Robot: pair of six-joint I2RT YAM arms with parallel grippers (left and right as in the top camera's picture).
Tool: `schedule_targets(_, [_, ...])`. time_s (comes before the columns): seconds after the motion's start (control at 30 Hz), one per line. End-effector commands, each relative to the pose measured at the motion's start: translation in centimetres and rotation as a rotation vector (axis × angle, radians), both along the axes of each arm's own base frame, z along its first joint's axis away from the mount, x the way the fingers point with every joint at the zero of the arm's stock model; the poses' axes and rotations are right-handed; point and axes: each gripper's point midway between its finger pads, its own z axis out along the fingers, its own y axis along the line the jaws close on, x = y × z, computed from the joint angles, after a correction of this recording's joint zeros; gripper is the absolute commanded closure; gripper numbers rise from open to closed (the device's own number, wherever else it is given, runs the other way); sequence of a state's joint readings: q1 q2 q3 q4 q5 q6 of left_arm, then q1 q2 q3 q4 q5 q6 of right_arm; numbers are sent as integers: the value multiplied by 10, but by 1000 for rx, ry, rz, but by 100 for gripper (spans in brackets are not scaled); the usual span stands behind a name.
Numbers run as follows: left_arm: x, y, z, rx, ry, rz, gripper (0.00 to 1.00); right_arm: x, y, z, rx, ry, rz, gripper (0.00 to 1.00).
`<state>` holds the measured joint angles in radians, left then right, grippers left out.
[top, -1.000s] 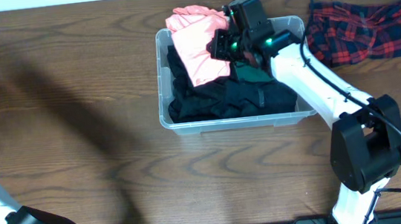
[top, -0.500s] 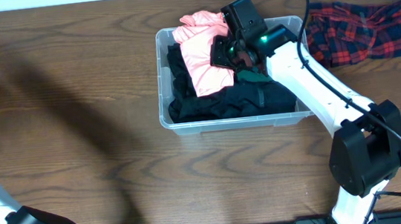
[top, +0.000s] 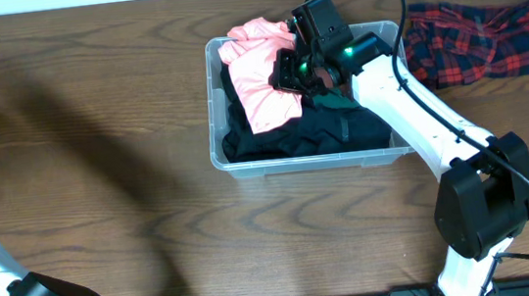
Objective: Pack container
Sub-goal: 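Lower the pink garment into the bin's left side and release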
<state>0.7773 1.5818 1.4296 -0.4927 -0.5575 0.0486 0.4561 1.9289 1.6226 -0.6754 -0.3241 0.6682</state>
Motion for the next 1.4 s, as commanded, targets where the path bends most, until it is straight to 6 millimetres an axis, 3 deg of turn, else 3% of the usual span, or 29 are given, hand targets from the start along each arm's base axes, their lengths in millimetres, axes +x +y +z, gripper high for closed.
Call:
schedule_targets(0.0, [-6,-1,0,6,4,18,2,-10,11,20,44,-11,59,99])
schedule_targets(0.53, [-6,-1,0,6,4,18,2,-26,12,15,55,58,85,99])
schedule_targets(0.87, [-6,-1,0,6,4,17,2,16,-1,24,-16,-122,-16,99])
schedule_targets(1.37, [-6,-1,0,6,4,17,2,10,9,24,9,-90,-37,99])
